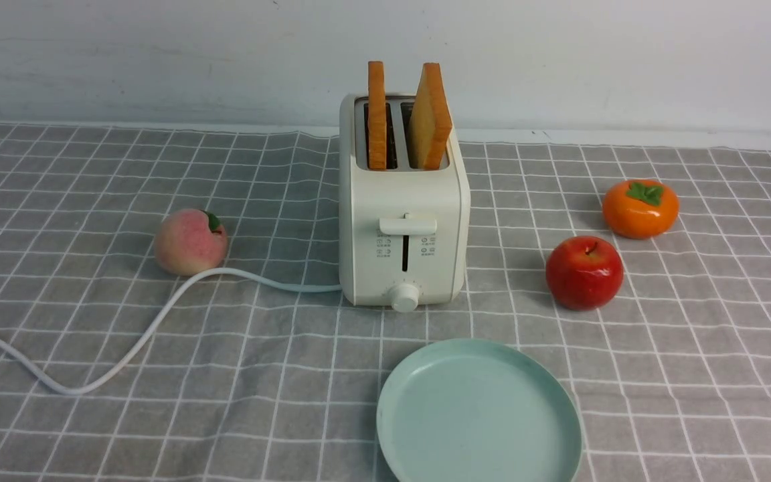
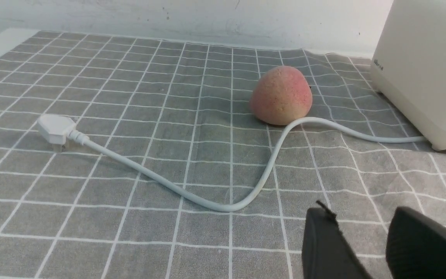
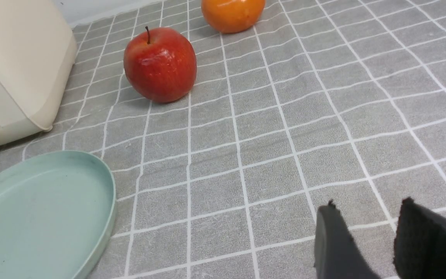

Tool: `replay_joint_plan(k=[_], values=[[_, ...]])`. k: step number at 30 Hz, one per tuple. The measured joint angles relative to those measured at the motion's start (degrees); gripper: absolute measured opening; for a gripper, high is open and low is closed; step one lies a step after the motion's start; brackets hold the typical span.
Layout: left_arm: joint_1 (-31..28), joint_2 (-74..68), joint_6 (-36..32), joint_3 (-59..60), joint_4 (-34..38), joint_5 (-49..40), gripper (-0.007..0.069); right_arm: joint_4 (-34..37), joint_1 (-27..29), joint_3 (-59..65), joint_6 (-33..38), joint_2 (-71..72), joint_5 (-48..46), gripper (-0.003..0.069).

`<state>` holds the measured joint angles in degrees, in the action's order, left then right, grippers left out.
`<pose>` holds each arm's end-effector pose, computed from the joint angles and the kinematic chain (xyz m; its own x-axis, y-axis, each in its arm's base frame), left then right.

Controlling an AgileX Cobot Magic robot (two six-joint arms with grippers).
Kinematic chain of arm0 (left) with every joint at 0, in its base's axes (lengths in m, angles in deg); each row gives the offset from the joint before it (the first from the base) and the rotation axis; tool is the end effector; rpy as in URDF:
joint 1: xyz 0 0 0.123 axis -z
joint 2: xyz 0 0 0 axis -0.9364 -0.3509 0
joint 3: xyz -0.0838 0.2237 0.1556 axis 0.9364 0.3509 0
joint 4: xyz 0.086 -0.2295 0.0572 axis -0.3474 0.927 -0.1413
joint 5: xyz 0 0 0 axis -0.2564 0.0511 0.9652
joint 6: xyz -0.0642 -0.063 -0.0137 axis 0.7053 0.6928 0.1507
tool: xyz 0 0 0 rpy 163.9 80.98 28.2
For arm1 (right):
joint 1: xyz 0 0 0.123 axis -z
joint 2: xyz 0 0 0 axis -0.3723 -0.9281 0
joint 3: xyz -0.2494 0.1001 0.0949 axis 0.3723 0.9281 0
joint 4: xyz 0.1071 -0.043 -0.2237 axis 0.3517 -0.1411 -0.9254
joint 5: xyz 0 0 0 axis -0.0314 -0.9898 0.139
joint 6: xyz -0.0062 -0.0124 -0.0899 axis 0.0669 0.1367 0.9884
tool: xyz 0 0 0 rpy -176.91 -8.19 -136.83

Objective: Take toasted bread from bread machine on grey coffee table place on plate.
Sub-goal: 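Grasp the toast slice in the toaster and pull it up out of the slot with the right gripper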

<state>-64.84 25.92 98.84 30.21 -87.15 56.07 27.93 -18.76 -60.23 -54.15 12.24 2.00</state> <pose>0.0560 -0.0013 0.1848 -0.1414 -0.1458 -0.9792 0.0234 0.9883 -0.1506 0.0521 0.0011 0.1739 -0.2883 0.2683 -0.9192 0.0891 0.9633 0.2532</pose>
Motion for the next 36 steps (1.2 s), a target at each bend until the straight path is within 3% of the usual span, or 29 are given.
replay_joint_plan(k=[19,23,27,31,36], values=[[0.0,0.0,0.0,0.0,1.78,9.51,0.0238,2.1,0.0,0.59,0.0,0.0,14.59,0.0239],[0.0,0.0,2.67,0.0,3.36,14.35,0.0238,4.69,0.0,0.59,-0.84,0.0,18.34,0.0239],[0.0,0.0,9.29,0.0,6.79,26.0,0.0238,10.11,0.0,0.59,-2.89,0.0,30.24,0.0239],[0.0,0.0,11.18,0.0,8.12,33.48,0.0238,12.13,0.0,0.23,-3.92,-0.61,36.61,0.0239],[0.0,-0.49,10.73,-5.21,8.54,31.19,0.0238,12.15,0.0,-5.92,-4.36,-5.56,35.67,0.0239]])
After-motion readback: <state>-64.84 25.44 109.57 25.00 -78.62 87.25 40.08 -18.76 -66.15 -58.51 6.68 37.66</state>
